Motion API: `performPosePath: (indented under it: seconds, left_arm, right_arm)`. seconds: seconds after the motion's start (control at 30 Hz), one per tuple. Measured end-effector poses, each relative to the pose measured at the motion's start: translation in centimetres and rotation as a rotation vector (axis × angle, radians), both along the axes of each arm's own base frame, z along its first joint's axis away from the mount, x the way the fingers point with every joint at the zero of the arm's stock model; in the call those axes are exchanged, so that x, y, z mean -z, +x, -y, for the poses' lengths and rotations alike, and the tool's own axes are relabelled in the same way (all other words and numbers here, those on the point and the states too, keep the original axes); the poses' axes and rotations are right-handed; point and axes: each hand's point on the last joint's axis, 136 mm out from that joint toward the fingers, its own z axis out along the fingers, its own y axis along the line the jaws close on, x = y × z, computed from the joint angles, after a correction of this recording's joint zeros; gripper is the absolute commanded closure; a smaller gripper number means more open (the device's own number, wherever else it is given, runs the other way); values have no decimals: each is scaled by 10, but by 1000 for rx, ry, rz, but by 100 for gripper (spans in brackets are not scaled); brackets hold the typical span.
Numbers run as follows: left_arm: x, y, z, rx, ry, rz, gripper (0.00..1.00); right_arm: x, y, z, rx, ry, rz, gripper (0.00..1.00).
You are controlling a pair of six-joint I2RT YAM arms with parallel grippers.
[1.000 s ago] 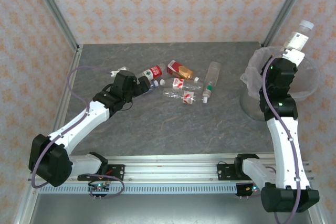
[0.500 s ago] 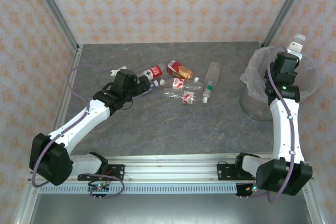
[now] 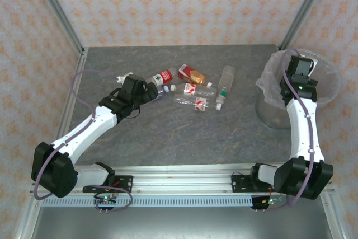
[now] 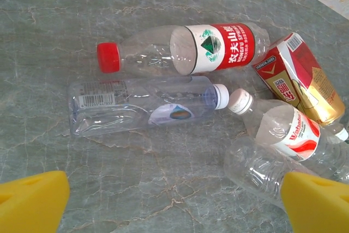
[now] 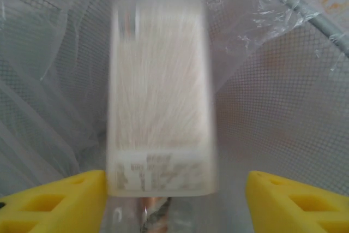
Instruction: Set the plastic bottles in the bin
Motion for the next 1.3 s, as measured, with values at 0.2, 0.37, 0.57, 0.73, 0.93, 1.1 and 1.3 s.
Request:
performPosePath:
  seconds: [0.2,0.37,0.57,0.73,0.93,1.1,1.3]
  left_arm:
    - [3,-1,-7,-31,7,-13,0]
    - [7,-1,-11,-43,12,-28,0]
    - [11,-1,-18,-60,21,-44,0]
    - [12,0,-24,-75,26,-50,0]
    - [18,2,-33,-93,39,-69,0]
    - [21,3,-37,-91,53,-80,0]
    - [28,5,-46,-74,98,-112,0]
  right_arm:
    - [-1,-5,6,48,-14,-2,22]
    - [-1,-7,8,62,-17,-2,20]
    - [0,-8,6,62,-4,0,17]
    - [-7,-11,0,42,23,41,16]
    - [-26,-17,-13,3,74,128,12]
    - [-36,-17,-22,-23,116,178,5]
    - [-50,-16,-42,-87,153,230,1]
